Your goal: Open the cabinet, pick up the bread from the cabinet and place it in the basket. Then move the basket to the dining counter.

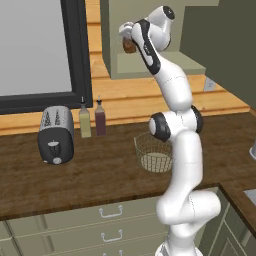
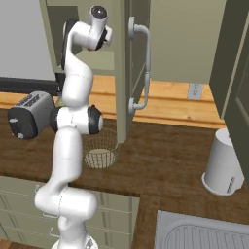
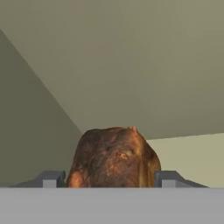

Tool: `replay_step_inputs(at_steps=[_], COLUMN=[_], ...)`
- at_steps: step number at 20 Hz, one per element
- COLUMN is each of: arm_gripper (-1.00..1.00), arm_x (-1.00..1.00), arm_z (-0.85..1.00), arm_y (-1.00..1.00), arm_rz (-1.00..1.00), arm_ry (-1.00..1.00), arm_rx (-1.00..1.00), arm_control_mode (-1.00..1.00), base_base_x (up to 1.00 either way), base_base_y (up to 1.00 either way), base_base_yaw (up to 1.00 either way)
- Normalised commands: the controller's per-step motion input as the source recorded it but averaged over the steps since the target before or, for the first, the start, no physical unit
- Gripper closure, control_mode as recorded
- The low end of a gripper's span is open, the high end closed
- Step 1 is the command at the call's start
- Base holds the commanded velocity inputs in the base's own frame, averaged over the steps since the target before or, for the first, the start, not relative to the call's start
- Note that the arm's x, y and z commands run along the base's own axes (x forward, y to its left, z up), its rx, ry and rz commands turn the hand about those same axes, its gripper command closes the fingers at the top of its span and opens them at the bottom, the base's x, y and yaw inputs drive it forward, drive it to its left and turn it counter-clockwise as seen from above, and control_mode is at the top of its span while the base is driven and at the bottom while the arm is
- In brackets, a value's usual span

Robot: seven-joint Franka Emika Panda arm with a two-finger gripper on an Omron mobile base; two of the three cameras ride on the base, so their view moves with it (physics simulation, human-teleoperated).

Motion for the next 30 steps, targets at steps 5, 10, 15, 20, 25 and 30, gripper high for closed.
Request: replay_step_inputs(at_steps=[5, 10, 15, 20, 25, 30], arm_gripper=[1.00, 1.00, 1.00, 1.00, 1.00, 1.00], arm_x=[-0.13, -0.25, -0.41, -0.92, -1.00, -1.00], arm_z=[-0.42, -0.67, -0.64, 0.12, 0.54, 0.38], arm_y=[-0.10, -0.06, -0.05, -0.05, -0.02, -0.01], arm_rz=[0.00, 0.00, 0.00, 0.00, -0.04, -0.05], arm_ry=[-0.33, -0.33, -0.21, -0.04, 0.00, 0.12], arm_rx=[0.09, 0.09, 0.06, 0.01, 0.00, 0.00], arm_control_mode=[-1.00, -1.00, -1.00, -1.00, -1.00, -1.00], base_base_x=[0.00, 0.00, 0.00, 0.00, 0.00, 0.00], base_base_y=[0.00, 0.00, 0.00, 0.00, 0.00, 0.00], base_base_yaw=[0.00, 0.00, 0.00, 0.00, 0.00, 0.00])
